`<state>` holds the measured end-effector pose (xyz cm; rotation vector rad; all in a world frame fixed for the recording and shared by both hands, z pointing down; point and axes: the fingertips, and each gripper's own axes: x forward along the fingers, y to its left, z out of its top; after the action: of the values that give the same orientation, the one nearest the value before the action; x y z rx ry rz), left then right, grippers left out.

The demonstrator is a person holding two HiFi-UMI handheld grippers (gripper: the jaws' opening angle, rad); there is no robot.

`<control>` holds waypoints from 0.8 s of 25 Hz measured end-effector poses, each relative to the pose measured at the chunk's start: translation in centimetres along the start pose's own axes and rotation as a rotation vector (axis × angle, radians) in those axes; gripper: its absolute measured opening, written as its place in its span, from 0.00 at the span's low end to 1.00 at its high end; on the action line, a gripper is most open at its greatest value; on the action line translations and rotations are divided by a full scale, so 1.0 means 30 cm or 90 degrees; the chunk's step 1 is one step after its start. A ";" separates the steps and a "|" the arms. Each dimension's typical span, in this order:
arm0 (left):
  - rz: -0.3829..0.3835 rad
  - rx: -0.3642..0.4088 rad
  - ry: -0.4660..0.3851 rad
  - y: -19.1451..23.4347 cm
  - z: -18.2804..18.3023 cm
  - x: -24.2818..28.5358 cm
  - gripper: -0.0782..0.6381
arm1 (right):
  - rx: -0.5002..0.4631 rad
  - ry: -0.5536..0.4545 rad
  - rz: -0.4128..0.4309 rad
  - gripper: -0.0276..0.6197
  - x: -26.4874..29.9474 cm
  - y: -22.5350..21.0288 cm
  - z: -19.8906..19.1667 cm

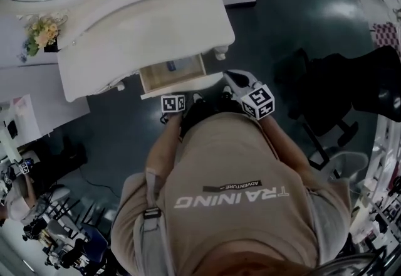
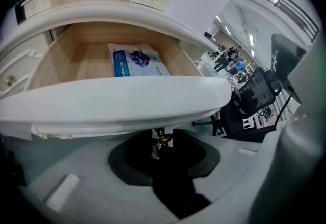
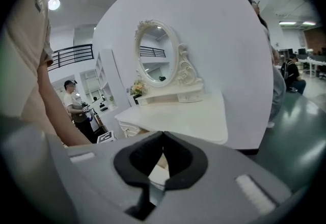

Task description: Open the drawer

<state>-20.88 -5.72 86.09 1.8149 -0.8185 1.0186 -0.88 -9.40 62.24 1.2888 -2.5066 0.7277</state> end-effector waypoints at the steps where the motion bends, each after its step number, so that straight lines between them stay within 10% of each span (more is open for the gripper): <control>1: 0.007 -0.002 -0.001 -0.015 -0.003 0.004 0.29 | 0.004 -0.002 0.004 0.05 -0.019 -0.034 -0.007; 20: 0.098 -0.042 0.007 -0.083 -0.104 0.013 0.29 | 0.015 0.030 0.088 0.05 -0.104 -0.171 -0.152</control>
<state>-19.59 -1.95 86.41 1.7096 -0.9871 1.0846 5.00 -7.32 66.49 1.1004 -2.5759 0.8096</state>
